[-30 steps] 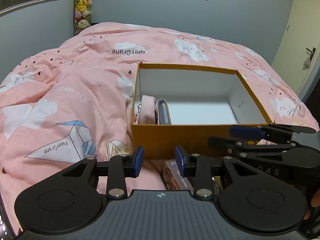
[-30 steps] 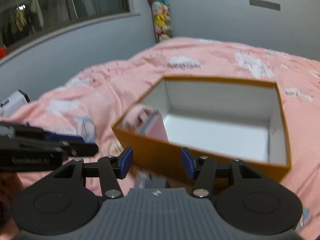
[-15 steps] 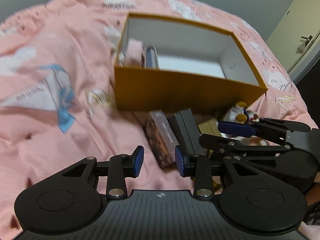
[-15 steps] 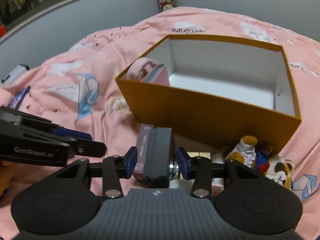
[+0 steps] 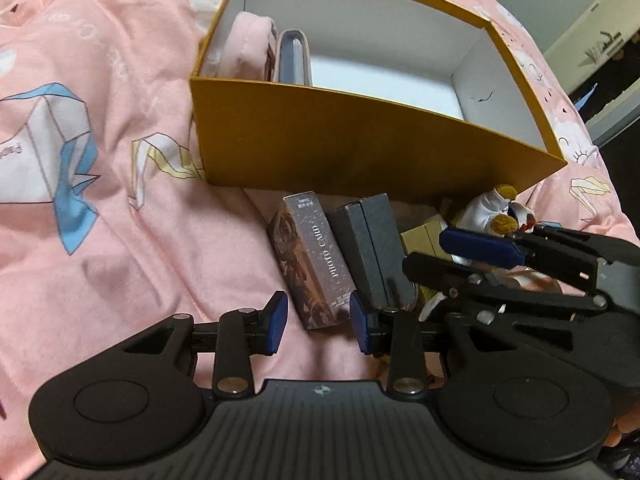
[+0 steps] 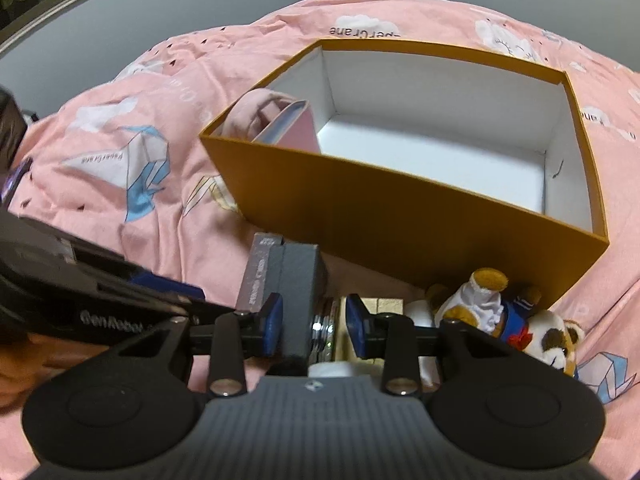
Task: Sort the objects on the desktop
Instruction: 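Move both tools back to the dark boxes and perfume box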
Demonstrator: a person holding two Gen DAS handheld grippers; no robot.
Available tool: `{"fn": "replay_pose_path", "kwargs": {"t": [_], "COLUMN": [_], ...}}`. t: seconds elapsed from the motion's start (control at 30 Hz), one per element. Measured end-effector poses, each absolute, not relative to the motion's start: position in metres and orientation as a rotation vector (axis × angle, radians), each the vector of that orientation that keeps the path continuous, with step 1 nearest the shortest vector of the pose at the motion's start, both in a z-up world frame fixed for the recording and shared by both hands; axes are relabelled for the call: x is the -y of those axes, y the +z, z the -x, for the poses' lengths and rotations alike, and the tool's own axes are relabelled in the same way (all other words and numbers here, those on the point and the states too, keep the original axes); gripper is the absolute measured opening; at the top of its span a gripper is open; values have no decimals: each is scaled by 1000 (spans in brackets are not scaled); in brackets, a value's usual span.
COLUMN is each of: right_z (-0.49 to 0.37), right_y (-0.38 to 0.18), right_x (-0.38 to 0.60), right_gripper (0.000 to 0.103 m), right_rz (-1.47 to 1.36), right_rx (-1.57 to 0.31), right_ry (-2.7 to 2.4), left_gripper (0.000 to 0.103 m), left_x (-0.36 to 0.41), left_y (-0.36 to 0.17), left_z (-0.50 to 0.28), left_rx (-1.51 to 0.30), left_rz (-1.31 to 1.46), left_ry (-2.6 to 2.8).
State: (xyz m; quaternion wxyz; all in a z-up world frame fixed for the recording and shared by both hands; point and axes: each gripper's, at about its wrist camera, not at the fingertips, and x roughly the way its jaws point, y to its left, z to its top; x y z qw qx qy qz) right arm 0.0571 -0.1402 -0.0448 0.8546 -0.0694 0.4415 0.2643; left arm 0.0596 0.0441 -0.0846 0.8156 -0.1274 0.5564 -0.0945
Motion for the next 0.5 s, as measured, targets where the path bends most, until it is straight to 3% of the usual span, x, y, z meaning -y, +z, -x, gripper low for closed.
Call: {"fn": "replay_pose_path", "kwargs": {"t": [0.5], "right_z": [-84], "right_y": [-37], "right_x": [127], "right_gripper": [40], "right_rz": [67], "right_rx": [-964], "right_ry": [644], "left_gripper": [42], "left_x": [-41], "left_y": [-98], "left_z": [-69], "left_rx": [-1258], "left_rz": [233], "left_ry": [-163]}}
